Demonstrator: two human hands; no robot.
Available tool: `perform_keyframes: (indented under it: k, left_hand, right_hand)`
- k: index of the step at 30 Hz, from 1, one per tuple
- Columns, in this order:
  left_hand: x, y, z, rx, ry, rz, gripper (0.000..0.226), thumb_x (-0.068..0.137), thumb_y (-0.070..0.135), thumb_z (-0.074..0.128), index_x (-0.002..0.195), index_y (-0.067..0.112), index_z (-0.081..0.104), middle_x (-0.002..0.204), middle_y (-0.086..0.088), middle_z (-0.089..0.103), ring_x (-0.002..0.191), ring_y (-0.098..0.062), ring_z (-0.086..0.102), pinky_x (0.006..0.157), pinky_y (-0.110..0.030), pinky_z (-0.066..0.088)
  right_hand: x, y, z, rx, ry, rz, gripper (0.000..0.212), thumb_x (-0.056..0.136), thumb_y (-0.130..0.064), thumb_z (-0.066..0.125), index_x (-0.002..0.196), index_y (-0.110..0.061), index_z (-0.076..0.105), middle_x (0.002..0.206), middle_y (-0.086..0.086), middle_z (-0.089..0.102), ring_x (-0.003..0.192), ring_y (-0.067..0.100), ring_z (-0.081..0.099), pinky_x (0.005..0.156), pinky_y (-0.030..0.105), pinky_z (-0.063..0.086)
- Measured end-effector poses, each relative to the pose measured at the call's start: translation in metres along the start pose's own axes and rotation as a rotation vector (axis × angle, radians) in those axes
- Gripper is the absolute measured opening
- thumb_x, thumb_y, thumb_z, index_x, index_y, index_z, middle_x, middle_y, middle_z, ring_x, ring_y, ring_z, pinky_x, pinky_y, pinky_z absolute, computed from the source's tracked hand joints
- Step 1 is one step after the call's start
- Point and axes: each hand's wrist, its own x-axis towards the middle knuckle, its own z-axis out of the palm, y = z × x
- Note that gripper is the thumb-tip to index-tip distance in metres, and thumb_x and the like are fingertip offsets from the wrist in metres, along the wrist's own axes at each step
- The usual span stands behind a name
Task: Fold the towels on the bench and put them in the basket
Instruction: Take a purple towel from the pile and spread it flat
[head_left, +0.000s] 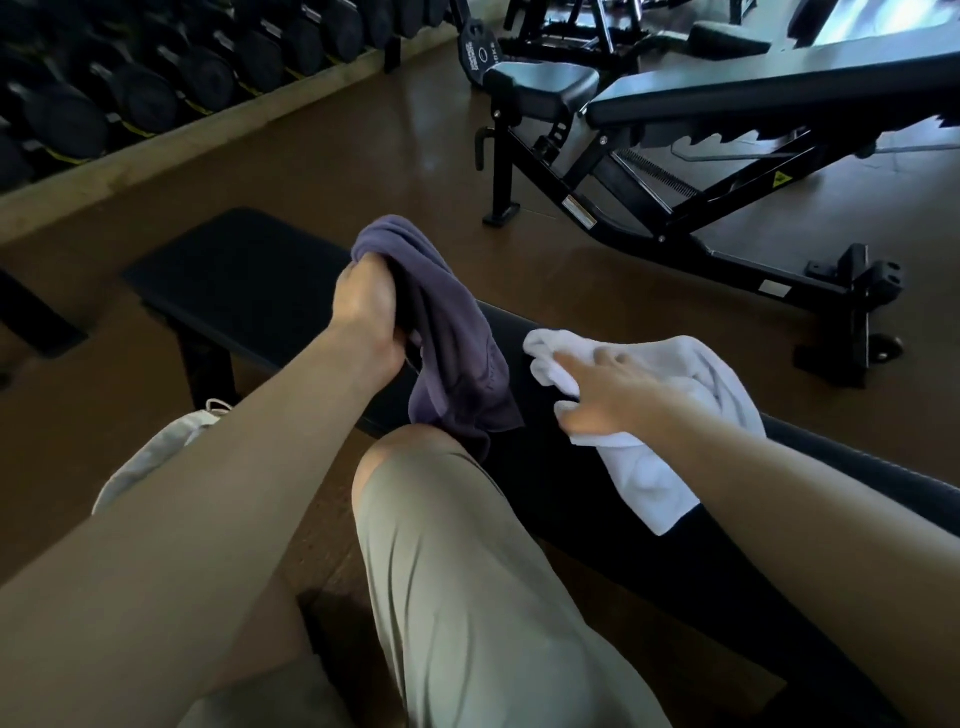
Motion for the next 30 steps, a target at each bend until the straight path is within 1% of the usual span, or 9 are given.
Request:
perform_keyframes:
  k: [5, 8, 11, 13, 16, 18, 20, 24, 30]
  left_hand:
    - [-0.006, 0.013, -0.006, 0.105, -0.011, 0.001, 0.026, 0.104, 0.024, 0.048, 0.126, 0.019, 0.060, 0.118, -0.008, 0.069, 0.104, -0.022, 0.069, 0.083, -0.036, 0.057]
    - [-0.008, 0.019, -0.003, 0.198, -0.002, 0.075, 0.019, 0.102, 0.015, 0.052, 0.117, 0.020, 0.062, 0.116, -0.009, 0.069, 0.102, -0.022, 0.070, 0.084, -0.036, 0.060]
    - [-0.011, 0.024, -0.003, 0.354, -0.057, 0.134, 0.024, 0.099, 0.010, 0.054, 0.120, 0.018, 0.061, 0.115, -0.010, 0.068, 0.103, -0.023, 0.070, 0.088, -0.037, 0.061]
    - [-0.011, 0.025, -0.005, 0.421, -0.078, 0.156, 0.026, 0.098, 0.008, 0.054, 0.122, 0.015, 0.059, 0.114, -0.010, 0.067, 0.103, -0.023, 0.069, 0.085, -0.034, 0.060]
    - [-0.008, 0.028, -0.009, 0.541, -0.042, 0.222, 0.025, 0.094, 0.007, 0.055, 0.117, 0.016, 0.059, 0.110, -0.008, 0.066, 0.102, -0.022, 0.067, 0.085, -0.034, 0.059]
    - [-0.004, 0.031, -0.016, 0.696, 0.014, 0.304, 0.021, 0.092, 0.009, 0.057, 0.112, 0.015, 0.057, 0.102, -0.003, 0.063, 0.094, -0.017, 0.064, 0.078, -0.028, 0.057]
    - [-0.001, 0.035, -0.024, 0.847, 0.054, 0.392, 0.012, 0.091, 0.011, 0.057, 0.102, 0.015, 0.055, 0.091, 0.000, 0.058, 0.081, -0.013, 0.057, 0.068, -0.025, 0.051]
    - [0.006, 0.050, -0.036, 1.062, -0.046, 0.476, 0.018, 0.085, 0.004, 0.056, 0.076, 0.016, 0.046, 0.072, 0.000, 0.047, 0.065, -0.015, 0.045, 0.058, -0.026, 0.042]
    - [0.012, 0.091, -0.055, 1.343, -0.276, 0.596, 0.015, 0.079, 0.004, 0.065, 0.078, 0.011, 0.051, 0.071, -0.001, 0.053, 0.065, -0.015, 0.049, 0.057, -0.029, 0.038]
  right_hand:
    - [-0.013, -0.003, 0.005, 0.021, -0.054, 0.028, 0.059, 0.084, -0.027, 0.069, 0.130, -0.021, 0.031, 0.120, 0.004, 0.051, 0.089, 0.029, 0.054, 0.068, 0.038, 0.042]
    - [-0.017, -0.001, 0.008, -0.024, -0.064, 0.044, 0.057, 0.084, -0.021, 0.066, 0.128, -0.020, 0.030, 0.119, 0.003, 0.052, 0.086, 0.029, 0.057, 0.059, 0.035, 0.039]
    - [-0.017, -0.015, -0.009, -0.183, -0.075, 0.036, 0.056, 0.085, -0.025, 0.065, 0.133, -0.017, 0.038, 0.119, 0.008, 0.055, 0.102, 0.034, 0.061, 0.078, 0.041, 0.052]
    - [-0.014, -0.034, -0.029, -0.221, 0.033, -0.046, 0.056, 0.089, -0.035, 0.066, 0.138, -0.019, 0.043, 0.126, 0.010, 0.052, 0.116, 0.035, 0.056, 0.082, 0.040, 0.047]
    - [-0.011, -0.070, -0.059, 0.221, 0.263, -0.286, 0.035, 0.089, -0.038, 0.064, 0.116, -0.019, 0.051, 0.111, 0.005, 0.057, 0.105, 0.032, 0.060, 0.070, 0.034, 0.040]
    - [-0.011, -0.096, -0.070, 0.627, 0.234, -0.378, 0.028, 0.087, -0.033, 0.069, 0.100, -0.022, 0.046, 0.094, -0.006, 0.056, 0.085, 0.017, 0.059, 0.060, 0.027, 0.037]
    - [-0.011, -0.119, -0.073, 0.855, 0.132, -0.423, 0.043, 0.083, -0.029, 0.076, 0.114, -0.021, 0.047, 0.097, -0.012, 0.054, 0.086, 0.005, 0.053, 0.061, 0.022, 0.038]
    - [0.007, -0.149, -0.065, 0.949, 0.173, -0.432, 0.067, 0.076, -0.031, 0.084, 0.127, -0.019, 0.044, 0.113, -0.009, 0.053, 0.105, 0.010, 0.054, 0.070, 0.018, 0.039]
    - [0.028, -0.157, -0.097, 1.078, 0.201, -0.519, 0.088, 0.069, -0.012, 0.075, 0.148, -0.027, 0.041, 0.145, -0.002, 0.045, 0.128, 0.010, 0.044, 0.098, 0.026, 0.043]
